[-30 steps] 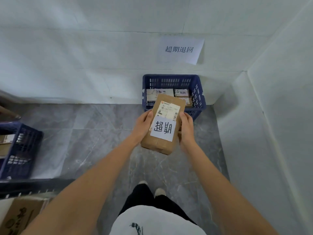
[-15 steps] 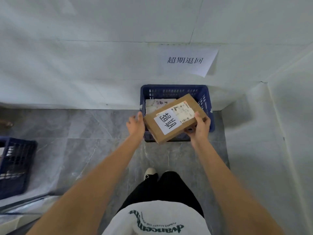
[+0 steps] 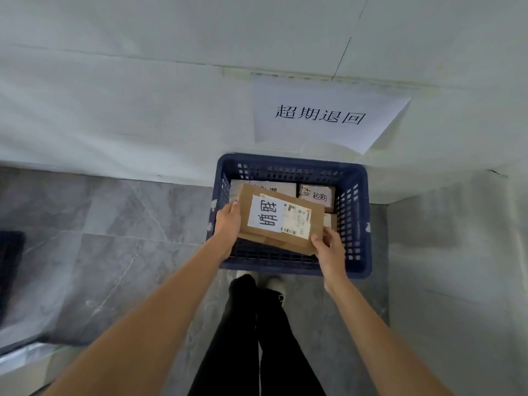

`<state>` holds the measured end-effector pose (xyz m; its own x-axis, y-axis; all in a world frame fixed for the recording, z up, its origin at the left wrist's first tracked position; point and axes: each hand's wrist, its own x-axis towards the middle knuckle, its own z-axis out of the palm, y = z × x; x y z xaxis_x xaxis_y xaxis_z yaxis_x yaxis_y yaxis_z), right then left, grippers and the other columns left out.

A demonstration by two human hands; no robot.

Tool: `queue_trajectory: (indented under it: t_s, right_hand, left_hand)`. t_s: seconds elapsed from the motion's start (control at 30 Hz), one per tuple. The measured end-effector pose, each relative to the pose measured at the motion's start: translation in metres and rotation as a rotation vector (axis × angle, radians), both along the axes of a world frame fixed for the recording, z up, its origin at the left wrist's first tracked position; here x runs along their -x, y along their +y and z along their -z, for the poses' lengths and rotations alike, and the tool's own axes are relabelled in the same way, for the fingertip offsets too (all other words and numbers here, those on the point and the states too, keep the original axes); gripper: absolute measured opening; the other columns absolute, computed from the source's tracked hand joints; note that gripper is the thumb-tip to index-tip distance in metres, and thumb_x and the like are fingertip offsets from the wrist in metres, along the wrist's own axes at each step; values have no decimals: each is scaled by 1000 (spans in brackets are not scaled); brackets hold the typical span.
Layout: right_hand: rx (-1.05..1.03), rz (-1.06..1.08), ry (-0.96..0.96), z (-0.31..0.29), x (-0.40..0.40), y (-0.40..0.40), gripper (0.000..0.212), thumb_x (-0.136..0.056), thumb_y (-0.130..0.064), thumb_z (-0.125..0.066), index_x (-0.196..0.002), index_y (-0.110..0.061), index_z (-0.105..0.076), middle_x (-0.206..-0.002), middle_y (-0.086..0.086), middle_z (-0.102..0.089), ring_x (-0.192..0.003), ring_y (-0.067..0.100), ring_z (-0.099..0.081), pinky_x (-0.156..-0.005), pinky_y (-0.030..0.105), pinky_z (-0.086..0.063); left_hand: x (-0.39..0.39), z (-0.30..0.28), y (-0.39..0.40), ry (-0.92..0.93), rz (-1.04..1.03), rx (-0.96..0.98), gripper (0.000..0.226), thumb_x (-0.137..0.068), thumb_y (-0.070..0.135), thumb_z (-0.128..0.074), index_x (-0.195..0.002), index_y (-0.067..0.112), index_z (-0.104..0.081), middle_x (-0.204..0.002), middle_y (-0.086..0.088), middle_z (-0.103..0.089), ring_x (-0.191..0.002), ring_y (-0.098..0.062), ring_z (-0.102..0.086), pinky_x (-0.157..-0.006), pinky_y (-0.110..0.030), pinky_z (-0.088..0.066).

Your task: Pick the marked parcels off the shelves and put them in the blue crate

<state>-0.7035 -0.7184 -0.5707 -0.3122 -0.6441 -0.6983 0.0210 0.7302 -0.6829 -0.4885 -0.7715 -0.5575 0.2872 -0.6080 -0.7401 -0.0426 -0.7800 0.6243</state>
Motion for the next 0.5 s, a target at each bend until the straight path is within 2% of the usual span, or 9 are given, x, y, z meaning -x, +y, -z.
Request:
queue_trajectory:
  t_s: [0.07, 0.13, 0.17, 0.23, 0.3, 0.33, 0.43, 0.5]
  right_hand:
    - [12, -76, 16, 35, 2, -26, 37, -98, -9, -54, -134, -14, -53, -124, 1, -60, -107, 13, -58, -84, 19, -49]
    - [38, -99, 25, 70, 1, -52, 30, -99, -8, -52, -128, -15, -58, -116, -3, -63, -99, 6, -60, -71, 11, -48]
    - [42, -102, 32, 92, 0, -66, 28, -99, -9, -51, -125, -16, -60, -113, -5, -64, -98, 5, -60, -72, 11, -48]
    - [44, -95, 26, 136, -6, -93, 27, -100, -11, -52, -125, -15, -61, -117, -2, -65, -104, 12, -60, -87, 20, -49]
    - [47, -68, -12, 175, -13, -114, 30, -99, -10, -53, -128, -12, -60, -121, 2, -64, -106, 15, -60, -98, 29, -47]
    - [56, -51, -27, 192, -17, -123, 29, -99, -10, -53, -128, -10, -60, -121, 2, -64, -106, 15, -61, -98, 27, -48]
    - [67, -7, -38, 226, -29, -144, 29, -99, -15, -54, -128, -15, -60, -111, -7, -59, -93, 3, -57, -77, 11, -42]
    - [67, 9, -22, 239, -35, -150, 32, -99, -18, -54, -131, -13, -57, -116, -4, -59, -102, 11, -55, -77, 15, -39]
  left_hand:
    - [-1, 39, -20, -2, 26, -27, 42, -103, 37, -31, -124, 15, -59, -115, -4, -66, -104, -23, -61, -85, -31, -46]
    - [-2, 74, -41, -33, 29, -32, 45, -103, 38, -30, -131, 13, -54, -124, -9, -63, -113, -28, -58, -98, -39, -45]
    - [-1, 96, -52, -55, 29, -31, 46, -103, 37, -29, -135, 13, -51, -129, -12, -60, -117, -30, -56, -103, -43, -43]
    - [-2, 140, -71, -95, 32, -30, 48, -103, 37, -27, -142, 14, -43, -136, -13, -54, -121, -31, -52, -107, -45, -40]
    - [-3, 181, -84, -113, 21, -15, 48, -104, 36, -26, -147, 18, -34, -142, -9, -50, -122, -27, -50, -105, -36, -37]
    - [-4, 199, -89, -132, 23, -8, 48, -104, 37, -26, -148, 20, -31, -143, -7, -48, -122, -26, -49, -101, -31, -34]
    - [-9, 236, -102, -200, 20, -3, 48, -104, 40, -25, -149, 23, -28, -143, -7, -47, -128, -31, -45, -94, -34, -33]
    - [-13, 249, -109, -212, -2, 12, 48, -103, 44, -25, -146, 23, -33, -140, -7, -51, -124, -30, -49, -91, -33, -35]
